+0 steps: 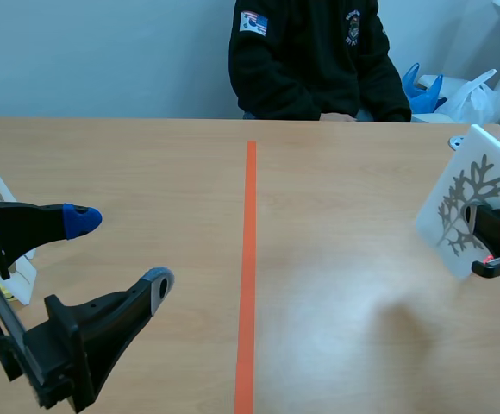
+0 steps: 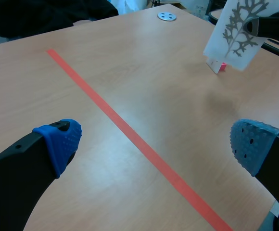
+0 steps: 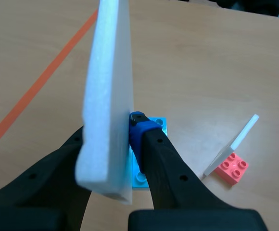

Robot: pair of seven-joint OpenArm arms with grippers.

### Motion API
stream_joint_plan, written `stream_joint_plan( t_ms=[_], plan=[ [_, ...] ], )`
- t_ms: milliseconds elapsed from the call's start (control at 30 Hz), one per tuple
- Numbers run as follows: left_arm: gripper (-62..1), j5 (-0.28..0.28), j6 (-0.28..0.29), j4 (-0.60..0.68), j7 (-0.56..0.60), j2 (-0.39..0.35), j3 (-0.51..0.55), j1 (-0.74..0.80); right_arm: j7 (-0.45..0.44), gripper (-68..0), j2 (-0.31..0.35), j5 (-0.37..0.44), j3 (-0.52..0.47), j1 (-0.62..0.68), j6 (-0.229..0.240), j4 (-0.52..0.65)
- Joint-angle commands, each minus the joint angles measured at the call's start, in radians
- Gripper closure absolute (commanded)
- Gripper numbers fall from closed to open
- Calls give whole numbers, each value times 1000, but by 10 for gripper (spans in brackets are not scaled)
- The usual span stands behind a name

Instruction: Sort the leaf by its shape. The table is split by an orange tape line. A compound leaf with several leaflets goes to the left side, a simple leaf with one blade goes to the right side. Return to the home posture when a red brick is placed on the table.

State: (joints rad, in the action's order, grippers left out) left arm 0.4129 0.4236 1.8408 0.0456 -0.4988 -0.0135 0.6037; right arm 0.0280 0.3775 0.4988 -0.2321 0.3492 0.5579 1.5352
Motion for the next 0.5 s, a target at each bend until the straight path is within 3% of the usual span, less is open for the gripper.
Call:
stream_joint_plan(
  t_ms=[0, 467],
  plan=[
    [-623, 10, 6, 6, 17, 5, 1, -3, -16, -15, 10, 11, 7, -15, -25, -16],
    [-623, 10, 6, 6, 17, 5, 1, -3, -79, -15, -51, -2, 7, -127, -42, -272]
  ],
)
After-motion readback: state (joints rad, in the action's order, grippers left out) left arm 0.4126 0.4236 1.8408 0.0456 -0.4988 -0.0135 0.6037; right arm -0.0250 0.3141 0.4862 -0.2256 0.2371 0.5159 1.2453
